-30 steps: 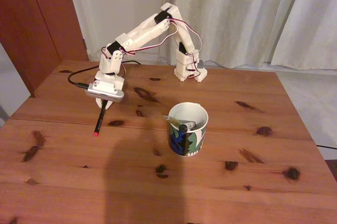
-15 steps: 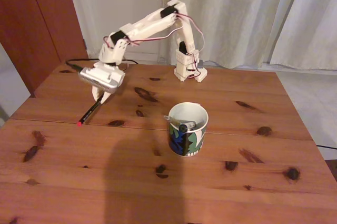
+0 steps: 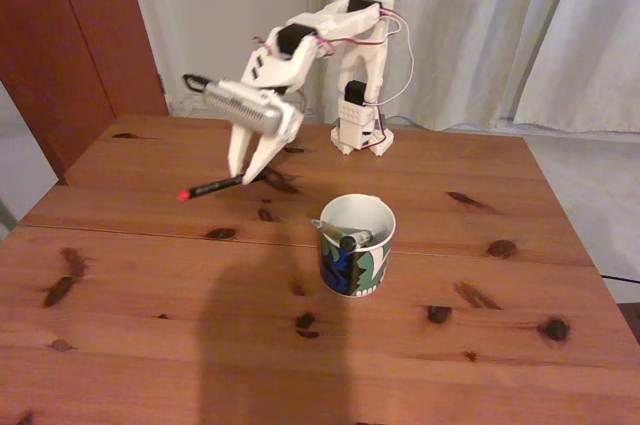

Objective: Clean up the desk and place the pens and markers into the cup

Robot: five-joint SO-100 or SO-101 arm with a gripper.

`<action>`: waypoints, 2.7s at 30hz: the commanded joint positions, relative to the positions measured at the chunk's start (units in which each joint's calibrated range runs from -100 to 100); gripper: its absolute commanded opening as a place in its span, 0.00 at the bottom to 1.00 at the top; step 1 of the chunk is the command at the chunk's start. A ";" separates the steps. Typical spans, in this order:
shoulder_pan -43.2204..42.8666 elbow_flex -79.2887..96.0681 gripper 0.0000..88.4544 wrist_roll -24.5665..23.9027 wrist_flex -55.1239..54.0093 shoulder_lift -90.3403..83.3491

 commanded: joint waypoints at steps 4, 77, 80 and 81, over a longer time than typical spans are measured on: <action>-6.29 2.76 0.01 -6.44 -0.90 -14.36; -19.32 37.84 0.09 -10.10 -44.69 -20.40; -19.32 37.48 0.00 -10.21 -44.51 -23.88; -19.32 37.75 0.01 -10.21 -44.51 -25.61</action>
